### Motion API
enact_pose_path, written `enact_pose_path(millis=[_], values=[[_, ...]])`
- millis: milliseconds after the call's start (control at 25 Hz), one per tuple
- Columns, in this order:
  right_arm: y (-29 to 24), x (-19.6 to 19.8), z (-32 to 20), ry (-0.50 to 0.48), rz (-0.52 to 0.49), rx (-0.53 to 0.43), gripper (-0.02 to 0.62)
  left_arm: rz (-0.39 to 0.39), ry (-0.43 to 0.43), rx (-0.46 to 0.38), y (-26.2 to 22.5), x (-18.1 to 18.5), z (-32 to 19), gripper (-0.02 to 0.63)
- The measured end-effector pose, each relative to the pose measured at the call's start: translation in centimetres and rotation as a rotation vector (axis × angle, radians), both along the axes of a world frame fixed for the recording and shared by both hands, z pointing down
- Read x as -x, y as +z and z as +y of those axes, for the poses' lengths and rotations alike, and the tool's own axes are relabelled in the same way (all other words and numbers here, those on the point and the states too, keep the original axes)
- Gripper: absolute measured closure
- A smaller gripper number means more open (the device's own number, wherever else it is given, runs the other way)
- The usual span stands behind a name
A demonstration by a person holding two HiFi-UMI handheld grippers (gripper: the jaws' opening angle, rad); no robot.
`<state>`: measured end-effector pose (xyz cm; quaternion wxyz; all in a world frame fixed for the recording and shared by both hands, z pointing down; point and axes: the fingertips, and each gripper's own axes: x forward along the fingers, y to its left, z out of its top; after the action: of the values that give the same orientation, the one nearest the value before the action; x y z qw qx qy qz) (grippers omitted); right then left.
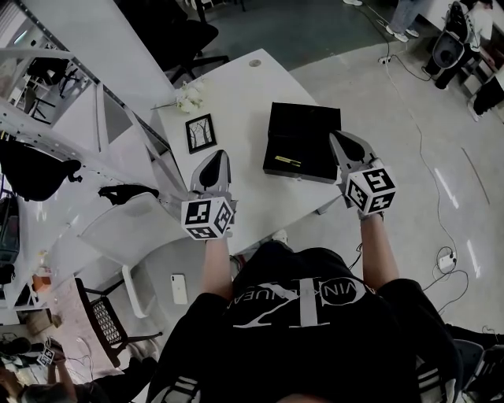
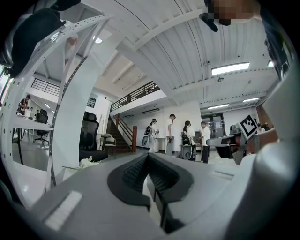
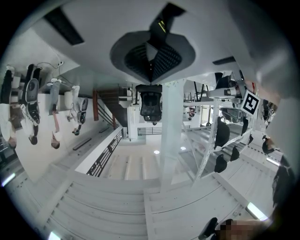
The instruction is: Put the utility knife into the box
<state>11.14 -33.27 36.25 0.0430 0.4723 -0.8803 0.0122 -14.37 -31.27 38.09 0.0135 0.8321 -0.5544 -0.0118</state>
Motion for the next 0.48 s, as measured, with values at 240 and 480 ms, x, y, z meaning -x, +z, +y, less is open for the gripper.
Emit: enact_pose_path(millis=[240, 480], values=[[0.21, -0.16, -0.17, 0.006, -0.002, 0.004, 0.581, -0.006, 0.008, 0.007, 0.13, -0.15, -0.19, 0.595], [0.60, -0.17, -0.29, 0.005, -0.010, 0.010, 0.581, -0.009, 0.011, 0.010, 0.34, -0.23, -0.31, 0.595]])
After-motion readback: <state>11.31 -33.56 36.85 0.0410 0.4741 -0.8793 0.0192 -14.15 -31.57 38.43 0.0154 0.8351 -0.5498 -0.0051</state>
